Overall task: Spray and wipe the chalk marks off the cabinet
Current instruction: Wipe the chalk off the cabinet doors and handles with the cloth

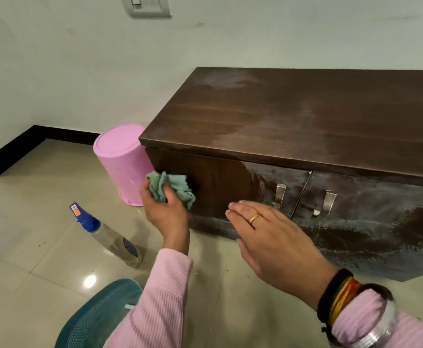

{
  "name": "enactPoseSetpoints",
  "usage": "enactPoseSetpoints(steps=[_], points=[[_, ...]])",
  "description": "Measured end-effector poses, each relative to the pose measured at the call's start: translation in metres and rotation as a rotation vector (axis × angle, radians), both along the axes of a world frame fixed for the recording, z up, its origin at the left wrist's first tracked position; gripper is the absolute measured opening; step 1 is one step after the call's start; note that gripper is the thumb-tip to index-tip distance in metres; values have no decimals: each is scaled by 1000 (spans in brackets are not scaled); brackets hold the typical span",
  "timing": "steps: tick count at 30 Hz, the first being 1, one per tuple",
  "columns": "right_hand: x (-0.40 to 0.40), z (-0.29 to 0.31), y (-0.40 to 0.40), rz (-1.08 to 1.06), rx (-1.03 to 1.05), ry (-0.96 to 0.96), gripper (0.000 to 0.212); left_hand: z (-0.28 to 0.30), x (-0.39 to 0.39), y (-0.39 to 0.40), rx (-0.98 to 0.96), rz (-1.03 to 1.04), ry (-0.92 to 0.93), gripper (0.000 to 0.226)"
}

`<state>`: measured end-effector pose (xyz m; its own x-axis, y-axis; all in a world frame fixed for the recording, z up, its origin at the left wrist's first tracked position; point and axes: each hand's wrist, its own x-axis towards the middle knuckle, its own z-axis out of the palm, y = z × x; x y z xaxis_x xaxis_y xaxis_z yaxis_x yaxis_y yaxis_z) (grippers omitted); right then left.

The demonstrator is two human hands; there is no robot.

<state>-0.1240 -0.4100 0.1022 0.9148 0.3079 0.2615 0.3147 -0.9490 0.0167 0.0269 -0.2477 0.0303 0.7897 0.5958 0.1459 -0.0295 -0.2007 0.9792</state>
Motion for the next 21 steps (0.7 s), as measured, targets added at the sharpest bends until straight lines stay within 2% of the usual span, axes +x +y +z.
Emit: enactPoseSetpoints(steps=[3, 6, 9, 11, 13, 15, 17, 21], points=[[-7, -3, -7, -22, -17, -15, 59, -45, -7, -4, -174, 7, 245, 18], [-15, -9, -15, -55, -38, -9, 59, -68, -26, -26, -214, -77, 334, 20], [-23, -15, -17, -76, -30, 10, 57, -39, -31, -22, -107, -144, 146, 23], [-26, -16, -18, -76, -35, 2, 56, -12, -15, -7, -33, -104, -2, 24], [-29, -17, -20, -80, -24, 13, 55, -3, 4, 3, -52, -19, -29, 21], [-36, -15, -25, -102, -4, 30, 55, -21, 8, 3, -101, 59, 73, 19], [-41, -16, -29, -116, 7, 32, 54, -57, -4, -15, -186, 74, 253, 26], [-49, -25, -40, -126, 2, 55, 50, -98, -38, -63, -229, -115, 434, 27]])
